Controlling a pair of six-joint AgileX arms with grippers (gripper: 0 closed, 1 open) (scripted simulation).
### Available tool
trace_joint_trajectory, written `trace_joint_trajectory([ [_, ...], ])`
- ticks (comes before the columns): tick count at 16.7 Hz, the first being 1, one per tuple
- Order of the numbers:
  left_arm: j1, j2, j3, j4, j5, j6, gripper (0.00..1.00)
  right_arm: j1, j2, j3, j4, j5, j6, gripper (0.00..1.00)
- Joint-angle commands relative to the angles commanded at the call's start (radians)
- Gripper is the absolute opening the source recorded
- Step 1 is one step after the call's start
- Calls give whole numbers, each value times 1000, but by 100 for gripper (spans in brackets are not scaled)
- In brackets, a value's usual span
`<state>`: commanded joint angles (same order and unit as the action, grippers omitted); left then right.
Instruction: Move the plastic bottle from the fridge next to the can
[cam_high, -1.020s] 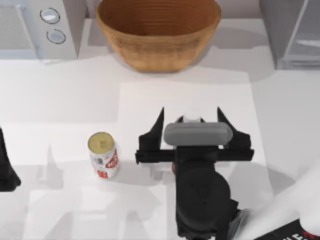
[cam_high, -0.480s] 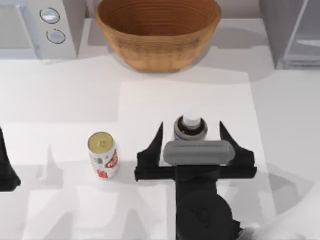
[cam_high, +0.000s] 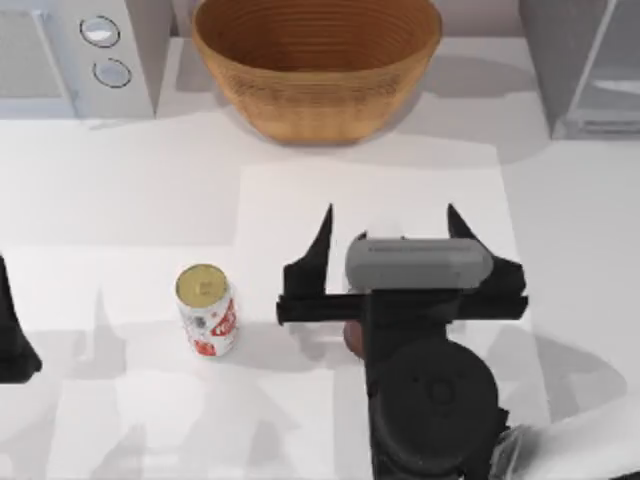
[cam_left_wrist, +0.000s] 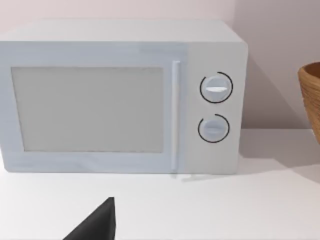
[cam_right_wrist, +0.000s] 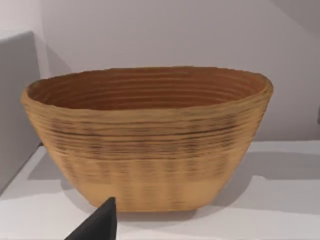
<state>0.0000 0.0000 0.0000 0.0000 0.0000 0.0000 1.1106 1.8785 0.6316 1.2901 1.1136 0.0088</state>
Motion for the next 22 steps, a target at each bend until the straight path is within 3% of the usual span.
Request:
trace_joint_trajectory([
  [7, 0, 0, 0, 0, 0, 0, 100, -300, -500, -81, -226, -372, -25, 100],
  [15, 0, 0, 0, 0, 0, 0, 100, -775, -1359, -352, -812, -841, -27, 100],
  [22, 0, 0, 0, 0, 0, 0, 100, -1075, -1833, -598, -1244, -1088, -12, 100],
])
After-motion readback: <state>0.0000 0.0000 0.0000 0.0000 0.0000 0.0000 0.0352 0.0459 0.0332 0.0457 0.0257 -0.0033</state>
